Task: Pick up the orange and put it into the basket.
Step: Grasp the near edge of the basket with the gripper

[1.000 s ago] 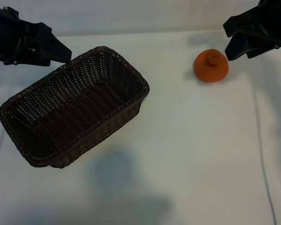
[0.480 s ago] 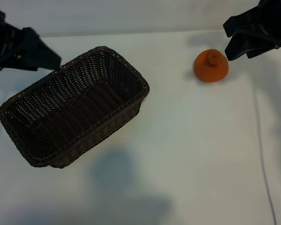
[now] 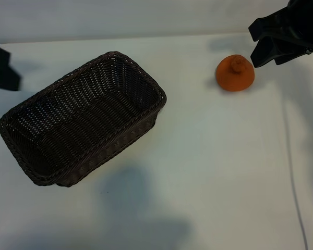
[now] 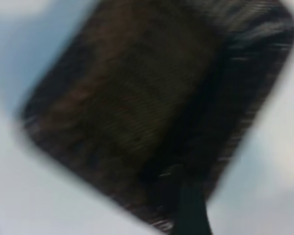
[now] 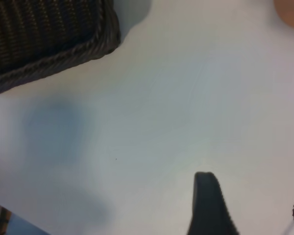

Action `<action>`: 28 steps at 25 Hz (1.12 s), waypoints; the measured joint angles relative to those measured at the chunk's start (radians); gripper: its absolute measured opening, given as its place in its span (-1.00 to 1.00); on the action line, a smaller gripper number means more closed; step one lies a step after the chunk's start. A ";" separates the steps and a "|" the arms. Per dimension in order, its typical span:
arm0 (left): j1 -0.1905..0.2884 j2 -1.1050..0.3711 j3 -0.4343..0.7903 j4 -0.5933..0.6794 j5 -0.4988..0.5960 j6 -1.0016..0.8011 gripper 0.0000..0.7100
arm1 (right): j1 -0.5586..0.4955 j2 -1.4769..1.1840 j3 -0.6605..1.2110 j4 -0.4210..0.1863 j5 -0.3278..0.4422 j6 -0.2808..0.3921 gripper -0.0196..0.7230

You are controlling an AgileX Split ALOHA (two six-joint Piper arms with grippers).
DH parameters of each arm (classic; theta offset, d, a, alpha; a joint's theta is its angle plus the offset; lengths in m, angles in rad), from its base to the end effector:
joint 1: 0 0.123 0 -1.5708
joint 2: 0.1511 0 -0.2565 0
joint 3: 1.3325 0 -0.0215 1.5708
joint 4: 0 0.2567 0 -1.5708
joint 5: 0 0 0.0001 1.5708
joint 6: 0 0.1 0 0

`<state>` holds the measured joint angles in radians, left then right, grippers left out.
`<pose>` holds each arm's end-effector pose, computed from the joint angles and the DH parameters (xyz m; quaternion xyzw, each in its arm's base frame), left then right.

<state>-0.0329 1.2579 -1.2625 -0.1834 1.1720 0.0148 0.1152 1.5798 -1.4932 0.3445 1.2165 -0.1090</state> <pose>0.2585 -0.0253 0.3344 0.0090 0.9660 -0.0927 0.2410 0.3264 0.0697 0.3096 -0.0785 0.9670 0.1693 0.1734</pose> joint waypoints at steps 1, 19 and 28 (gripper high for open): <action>0.000 -0.001 0.000 0.067 -0.001 -0.076 0.64 | 0.000 0.000 0.000 0.000 0.000 0.000 0.18; 0.000 0.199 0.000 0.103 -0.111 -0.503 0.64 | 0.000 0.000 0.000 0.000 0.000 0.000 0.18; 0.000 0.233 0.157 0.101 -0.136 -0.523 0.64 | 0.000 0.000 0.000 0.000 0.000 0.000 0.18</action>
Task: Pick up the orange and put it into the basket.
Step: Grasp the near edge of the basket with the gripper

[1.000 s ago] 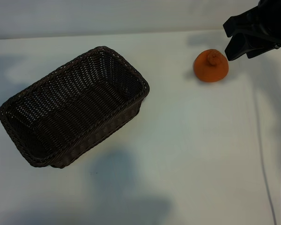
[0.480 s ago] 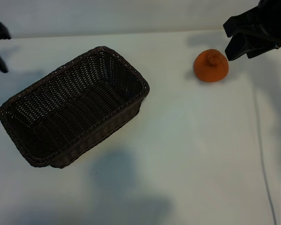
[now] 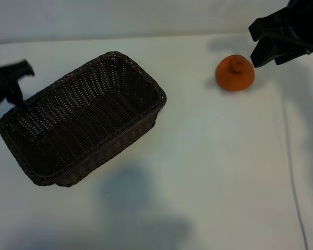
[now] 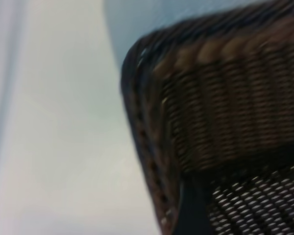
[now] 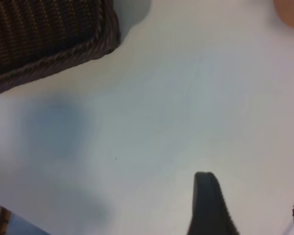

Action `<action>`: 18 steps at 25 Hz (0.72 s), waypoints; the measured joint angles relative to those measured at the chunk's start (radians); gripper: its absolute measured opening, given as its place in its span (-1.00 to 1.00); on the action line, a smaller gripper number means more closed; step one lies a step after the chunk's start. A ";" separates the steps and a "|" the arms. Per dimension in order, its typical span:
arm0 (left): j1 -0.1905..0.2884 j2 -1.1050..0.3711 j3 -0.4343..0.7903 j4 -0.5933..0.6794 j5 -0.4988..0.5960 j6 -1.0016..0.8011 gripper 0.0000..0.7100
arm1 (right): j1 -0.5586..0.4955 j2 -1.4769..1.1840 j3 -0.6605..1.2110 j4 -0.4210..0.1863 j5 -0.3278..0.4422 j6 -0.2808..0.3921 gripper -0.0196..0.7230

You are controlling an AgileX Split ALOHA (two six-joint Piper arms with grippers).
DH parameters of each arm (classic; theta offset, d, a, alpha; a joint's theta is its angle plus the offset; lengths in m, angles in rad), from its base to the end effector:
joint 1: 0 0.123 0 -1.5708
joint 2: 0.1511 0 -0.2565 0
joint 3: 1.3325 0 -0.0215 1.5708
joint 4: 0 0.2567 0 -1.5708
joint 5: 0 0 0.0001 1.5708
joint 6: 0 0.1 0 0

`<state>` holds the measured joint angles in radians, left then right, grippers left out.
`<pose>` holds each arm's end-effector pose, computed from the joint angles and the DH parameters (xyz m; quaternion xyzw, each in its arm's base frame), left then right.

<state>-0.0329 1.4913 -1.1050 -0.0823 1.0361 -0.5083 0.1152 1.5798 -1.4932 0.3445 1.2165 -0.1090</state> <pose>0.2929 -0.0167 0.2268 -0.2498 0.9604 -0.0676 0.1031 0.3264 0.0697 0.3096 -0.0785 0.9670 0.1693 0.1734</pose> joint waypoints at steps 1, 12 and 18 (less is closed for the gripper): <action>0.000 0.001 0.022 0.001 -0.001 -0.005 0.64 | 0.000 0.000 0.000 0.000 0.000 0.000 0.18; 0.000 0.001 0.104 0.066 -0.040 -0.074 0.64 | 0.000 0.000 0.000 0.000 0.000 0.000 0.18; 0.000 0.001 0.105 0.082 -0.065 -0.095 0.64 | 0.000 0.000 0.000 0.001 0.000 0.000 0.18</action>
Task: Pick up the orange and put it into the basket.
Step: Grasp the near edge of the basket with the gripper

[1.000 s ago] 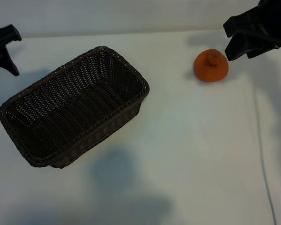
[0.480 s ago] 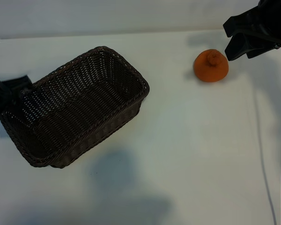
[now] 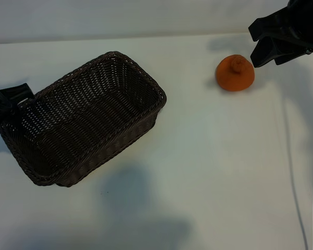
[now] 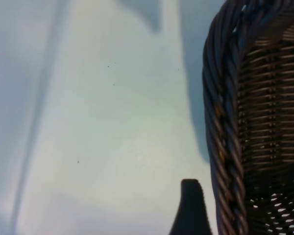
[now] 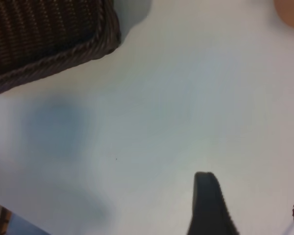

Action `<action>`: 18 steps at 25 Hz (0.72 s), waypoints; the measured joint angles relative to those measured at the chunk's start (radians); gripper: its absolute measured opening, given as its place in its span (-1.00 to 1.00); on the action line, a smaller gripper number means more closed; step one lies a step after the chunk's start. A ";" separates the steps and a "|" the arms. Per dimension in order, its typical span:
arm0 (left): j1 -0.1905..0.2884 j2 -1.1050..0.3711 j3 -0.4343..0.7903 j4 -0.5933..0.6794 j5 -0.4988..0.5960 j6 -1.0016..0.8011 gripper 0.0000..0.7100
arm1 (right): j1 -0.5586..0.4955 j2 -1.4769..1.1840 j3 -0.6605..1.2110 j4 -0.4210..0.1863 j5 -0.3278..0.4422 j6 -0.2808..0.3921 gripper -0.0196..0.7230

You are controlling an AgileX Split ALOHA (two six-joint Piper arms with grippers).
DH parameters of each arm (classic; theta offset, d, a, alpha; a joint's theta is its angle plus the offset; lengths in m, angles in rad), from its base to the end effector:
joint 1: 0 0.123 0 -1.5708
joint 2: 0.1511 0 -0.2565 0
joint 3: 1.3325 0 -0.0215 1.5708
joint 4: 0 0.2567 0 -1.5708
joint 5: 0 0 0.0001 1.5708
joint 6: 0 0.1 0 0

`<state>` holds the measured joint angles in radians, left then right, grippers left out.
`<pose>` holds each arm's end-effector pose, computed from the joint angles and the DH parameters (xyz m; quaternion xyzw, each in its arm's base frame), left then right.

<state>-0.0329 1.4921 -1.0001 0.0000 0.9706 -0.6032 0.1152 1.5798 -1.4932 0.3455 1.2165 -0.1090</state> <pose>0.2821 -0.0093 0.1994 -0.2800 0.9550 -0.0305 0.0926 0.3264 0.0698 0.3096 -0.0784 0.9669 0.1697 0.1734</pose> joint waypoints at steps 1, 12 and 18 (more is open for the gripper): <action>0.000 0.000 0.000 0.000 -0.001 -0.004 0.64 | 0.000 0.000 0.000 0.000 0.000 0.000 0.18; 0.000 0.000 0.001 0.036 -0.016 -0.025 0.64 | 0.000 0.000 0.000 0.000 0.000 0.000 0.18; 0.000 0.006 0.073 0.057 -0.099 -0.053 0.64 | 0.000 0.000 0.000 0.001 0.000 0.000 0.18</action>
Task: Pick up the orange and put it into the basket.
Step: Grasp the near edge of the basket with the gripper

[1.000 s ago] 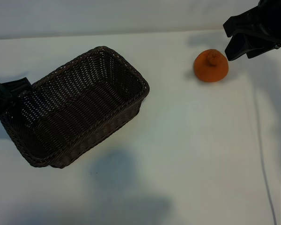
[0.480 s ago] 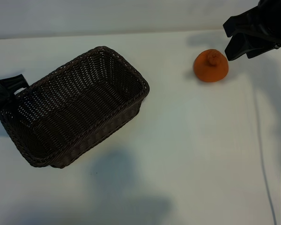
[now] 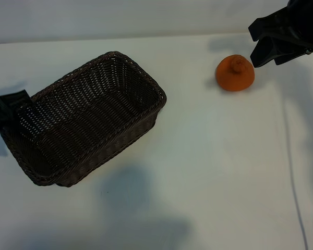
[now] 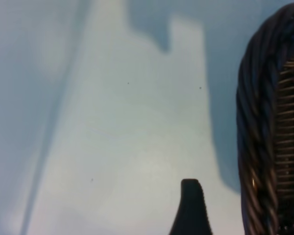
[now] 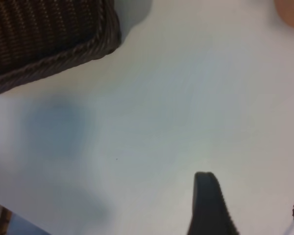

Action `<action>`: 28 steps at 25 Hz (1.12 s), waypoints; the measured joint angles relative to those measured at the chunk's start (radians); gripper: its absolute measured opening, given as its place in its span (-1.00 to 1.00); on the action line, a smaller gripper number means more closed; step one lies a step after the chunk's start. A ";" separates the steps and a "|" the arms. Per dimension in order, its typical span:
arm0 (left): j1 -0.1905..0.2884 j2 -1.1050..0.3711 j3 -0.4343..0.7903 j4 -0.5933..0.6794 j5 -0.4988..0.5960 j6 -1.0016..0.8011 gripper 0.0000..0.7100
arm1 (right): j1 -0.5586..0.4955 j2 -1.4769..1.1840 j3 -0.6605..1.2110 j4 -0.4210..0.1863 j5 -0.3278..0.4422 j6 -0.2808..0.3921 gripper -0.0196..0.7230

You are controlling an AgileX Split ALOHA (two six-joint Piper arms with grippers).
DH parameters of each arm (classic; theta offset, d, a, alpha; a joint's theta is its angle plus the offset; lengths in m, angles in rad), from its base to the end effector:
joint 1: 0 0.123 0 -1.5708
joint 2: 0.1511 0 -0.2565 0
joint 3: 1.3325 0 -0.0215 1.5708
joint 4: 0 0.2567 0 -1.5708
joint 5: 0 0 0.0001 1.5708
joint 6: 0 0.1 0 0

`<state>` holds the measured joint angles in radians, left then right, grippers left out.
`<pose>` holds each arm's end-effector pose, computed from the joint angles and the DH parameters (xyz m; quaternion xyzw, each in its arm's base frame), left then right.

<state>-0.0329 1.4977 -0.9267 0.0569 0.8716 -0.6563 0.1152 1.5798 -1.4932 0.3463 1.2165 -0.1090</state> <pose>0.2786 -0.0048 0.1807 -0.2897 0.9508 -0.0141 0.1091 0.3264 0.0698 0.3096 -0.0783 0.9669 0.1701 0.1734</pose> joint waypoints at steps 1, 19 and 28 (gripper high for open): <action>0.000 0.004 0.012 0.000 -0.024 -0.001 0.64 | 0.000 0.000 0.000 0.000 0.000 0.000 0.18; 0.000 0.126 0.101 -0.065 -0.278 -0.001 0.64 | 0.000 0.000 0.000 -0.005 0.000 0.000 0.18; 0.000 0.192 0.102 -0.130 -0.304 0.059 0.60 | 0.000 0.000 0.000 -0.007 0.000 0.000 0.18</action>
<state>-0.0329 1.6899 -0.8248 -0.0736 0.5675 -0.5974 0.1152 1.5798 -1.4932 0.3394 1.2165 -0.1090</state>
